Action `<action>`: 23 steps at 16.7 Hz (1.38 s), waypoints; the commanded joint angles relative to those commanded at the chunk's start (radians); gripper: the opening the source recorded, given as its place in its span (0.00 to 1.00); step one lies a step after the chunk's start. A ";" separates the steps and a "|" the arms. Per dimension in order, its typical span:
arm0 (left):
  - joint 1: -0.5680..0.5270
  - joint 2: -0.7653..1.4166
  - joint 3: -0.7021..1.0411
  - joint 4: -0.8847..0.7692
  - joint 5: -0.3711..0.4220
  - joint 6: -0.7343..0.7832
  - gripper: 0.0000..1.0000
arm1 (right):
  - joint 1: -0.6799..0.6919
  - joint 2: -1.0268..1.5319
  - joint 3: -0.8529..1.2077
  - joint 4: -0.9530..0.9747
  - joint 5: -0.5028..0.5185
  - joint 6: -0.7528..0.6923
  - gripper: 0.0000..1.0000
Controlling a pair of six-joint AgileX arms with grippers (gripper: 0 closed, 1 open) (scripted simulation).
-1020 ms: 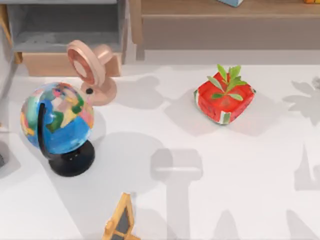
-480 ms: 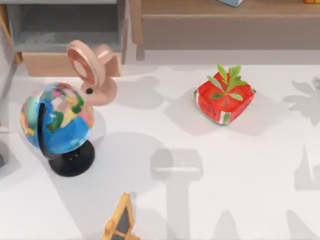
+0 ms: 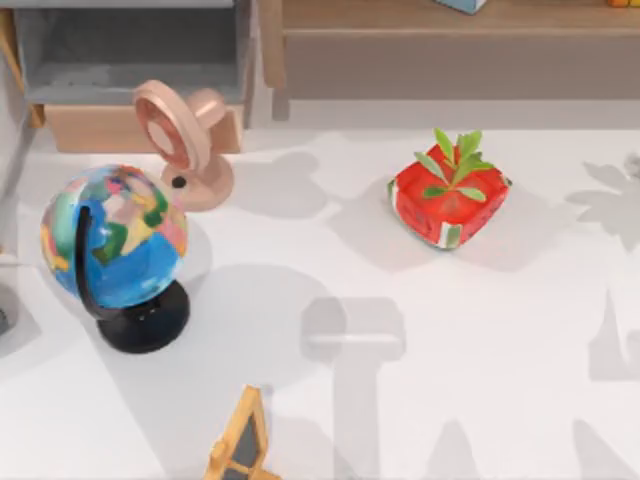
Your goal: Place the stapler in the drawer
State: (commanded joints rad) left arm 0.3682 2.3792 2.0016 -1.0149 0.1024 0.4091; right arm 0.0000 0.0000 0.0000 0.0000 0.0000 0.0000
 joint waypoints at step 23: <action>0.344 -0.565 -0.841 1.865 0.359 0.887 1.00 | 0.000 0.000 0.000 0.000 0.000 0.000 1.00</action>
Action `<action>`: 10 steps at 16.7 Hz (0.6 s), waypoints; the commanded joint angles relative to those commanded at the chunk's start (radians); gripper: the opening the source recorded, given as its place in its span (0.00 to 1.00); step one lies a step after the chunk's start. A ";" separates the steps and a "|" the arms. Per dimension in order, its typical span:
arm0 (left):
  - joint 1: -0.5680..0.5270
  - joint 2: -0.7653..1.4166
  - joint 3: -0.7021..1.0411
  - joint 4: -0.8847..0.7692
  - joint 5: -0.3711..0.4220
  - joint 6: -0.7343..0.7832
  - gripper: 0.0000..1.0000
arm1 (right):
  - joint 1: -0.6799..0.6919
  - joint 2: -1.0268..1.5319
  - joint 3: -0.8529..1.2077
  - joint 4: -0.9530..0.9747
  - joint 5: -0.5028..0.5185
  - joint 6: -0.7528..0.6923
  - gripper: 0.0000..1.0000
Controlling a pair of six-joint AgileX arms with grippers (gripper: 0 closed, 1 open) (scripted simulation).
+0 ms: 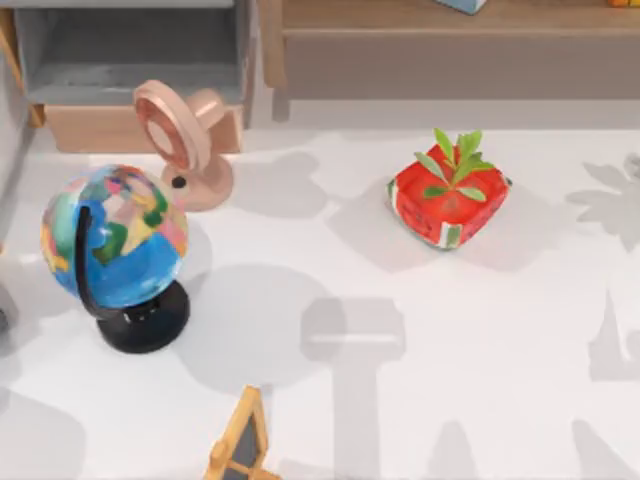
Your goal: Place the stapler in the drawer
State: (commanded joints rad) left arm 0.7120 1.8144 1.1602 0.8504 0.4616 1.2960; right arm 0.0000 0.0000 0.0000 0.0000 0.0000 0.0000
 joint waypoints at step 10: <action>0.071 0.117 -0.650 0.636 0.260 0.282 1.00 | 0.000 0.000 0.000 0.000 0.000 0.000 1.00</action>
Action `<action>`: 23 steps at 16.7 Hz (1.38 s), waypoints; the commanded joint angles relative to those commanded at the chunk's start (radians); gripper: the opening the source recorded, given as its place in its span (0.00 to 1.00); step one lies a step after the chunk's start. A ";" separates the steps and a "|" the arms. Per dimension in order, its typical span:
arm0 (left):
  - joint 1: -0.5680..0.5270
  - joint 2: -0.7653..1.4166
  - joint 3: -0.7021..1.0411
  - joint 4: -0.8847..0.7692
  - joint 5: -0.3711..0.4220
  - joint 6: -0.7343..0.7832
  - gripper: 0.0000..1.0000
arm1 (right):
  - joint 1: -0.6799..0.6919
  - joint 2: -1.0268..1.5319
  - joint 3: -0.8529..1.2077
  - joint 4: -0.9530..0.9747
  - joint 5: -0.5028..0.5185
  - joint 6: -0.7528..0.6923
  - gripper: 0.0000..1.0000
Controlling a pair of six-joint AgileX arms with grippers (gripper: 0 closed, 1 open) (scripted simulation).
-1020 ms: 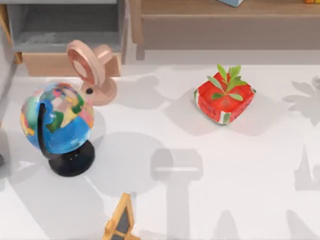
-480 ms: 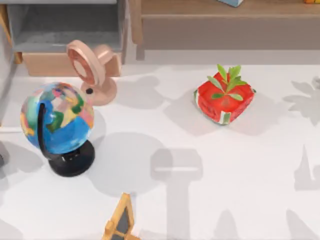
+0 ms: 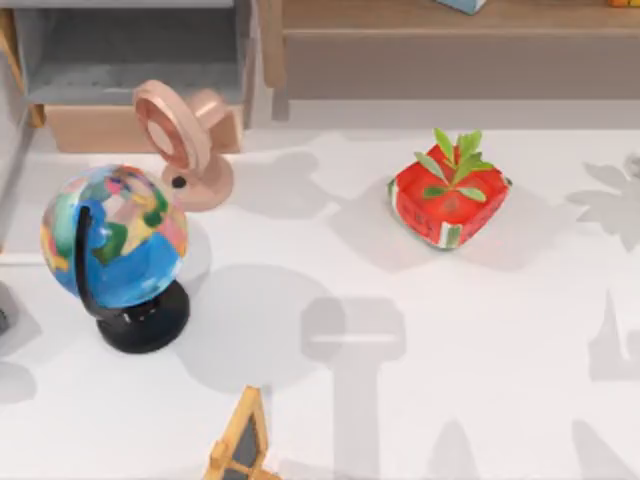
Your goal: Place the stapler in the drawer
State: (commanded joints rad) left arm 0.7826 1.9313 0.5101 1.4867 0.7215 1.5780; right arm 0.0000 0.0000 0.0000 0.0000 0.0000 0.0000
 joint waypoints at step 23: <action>-0.124 0.091 0.006 0.008 -0.020 0.012 0.70 | 0.000 0.000 0.000 0.000 0.000 0.000 1.00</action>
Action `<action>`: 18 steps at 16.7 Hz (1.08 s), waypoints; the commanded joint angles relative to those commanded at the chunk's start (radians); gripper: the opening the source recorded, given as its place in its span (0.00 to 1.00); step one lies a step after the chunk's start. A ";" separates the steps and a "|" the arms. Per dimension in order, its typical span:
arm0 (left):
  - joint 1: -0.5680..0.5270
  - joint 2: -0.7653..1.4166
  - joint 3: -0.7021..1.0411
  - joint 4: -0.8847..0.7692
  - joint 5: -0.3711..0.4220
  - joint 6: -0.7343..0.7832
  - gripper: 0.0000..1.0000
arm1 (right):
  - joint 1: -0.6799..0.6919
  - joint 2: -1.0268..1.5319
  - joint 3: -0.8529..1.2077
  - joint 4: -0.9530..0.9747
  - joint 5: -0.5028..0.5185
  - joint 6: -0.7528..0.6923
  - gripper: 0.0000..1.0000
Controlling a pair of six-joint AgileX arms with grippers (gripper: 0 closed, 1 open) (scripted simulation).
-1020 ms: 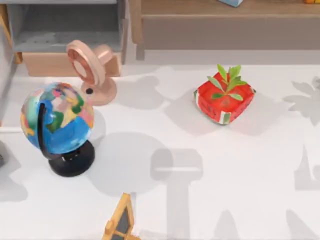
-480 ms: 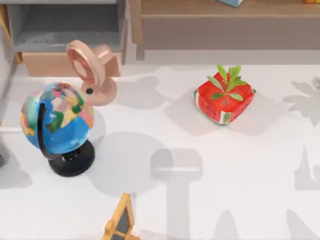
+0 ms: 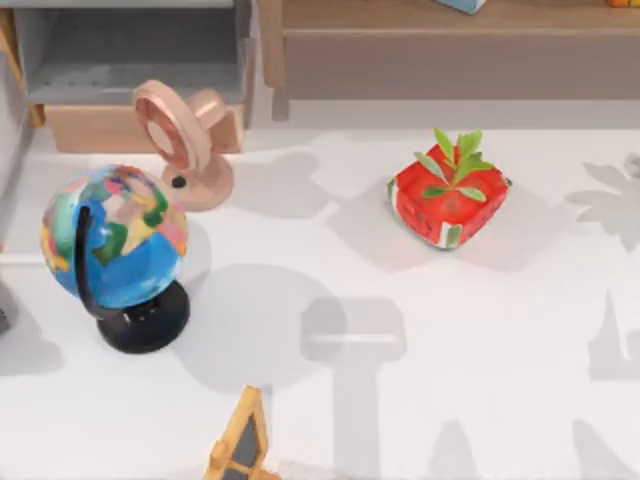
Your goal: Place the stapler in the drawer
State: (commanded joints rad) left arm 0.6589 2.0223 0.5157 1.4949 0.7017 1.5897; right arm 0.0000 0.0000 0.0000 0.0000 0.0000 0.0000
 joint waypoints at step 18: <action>0.002 0.010 -0.001 -0.009 0.000 -0.003 0.00 | 0.000 0.000 0.000 0.000 0.000 0.000 1.00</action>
State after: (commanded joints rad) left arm 0.6613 2.0325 0.5146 1.4857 0.7016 1.5862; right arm 0.0000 0.0000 0.0000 0.0000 0.0000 0.0000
